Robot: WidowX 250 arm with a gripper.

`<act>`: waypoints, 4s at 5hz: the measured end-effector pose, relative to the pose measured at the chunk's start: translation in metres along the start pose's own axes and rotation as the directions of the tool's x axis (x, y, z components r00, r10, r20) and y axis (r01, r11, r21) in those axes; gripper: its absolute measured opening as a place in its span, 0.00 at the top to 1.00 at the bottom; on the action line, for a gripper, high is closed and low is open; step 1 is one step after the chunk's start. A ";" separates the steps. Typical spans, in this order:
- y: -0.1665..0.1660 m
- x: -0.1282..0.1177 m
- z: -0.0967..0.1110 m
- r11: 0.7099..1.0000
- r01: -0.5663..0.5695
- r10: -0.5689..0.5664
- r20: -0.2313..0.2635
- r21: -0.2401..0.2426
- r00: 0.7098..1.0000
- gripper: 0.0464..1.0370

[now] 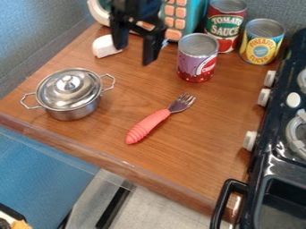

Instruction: Opened the top lid of the silver pot

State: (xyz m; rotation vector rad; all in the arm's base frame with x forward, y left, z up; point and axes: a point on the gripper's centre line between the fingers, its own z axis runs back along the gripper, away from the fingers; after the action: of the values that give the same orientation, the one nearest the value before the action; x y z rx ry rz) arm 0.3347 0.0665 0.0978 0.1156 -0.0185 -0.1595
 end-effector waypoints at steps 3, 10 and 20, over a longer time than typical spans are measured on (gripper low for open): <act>0.036 -0.074 -0.013 0.999 -0.047 0.047 0.068 -0.004 0.997 0.04; 0.063 -0.072 -0.027 0.990 -0.138 0.138 0.041 -0.004 0.990 0.77; -0.143 -0.051 -0.012 0.902 0.430 -0.425 0.093 -0.033 0.900 0.77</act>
State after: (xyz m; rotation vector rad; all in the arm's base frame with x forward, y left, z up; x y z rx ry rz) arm 0.2622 -0.0643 0.0688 0.0585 -0.0726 -0.6064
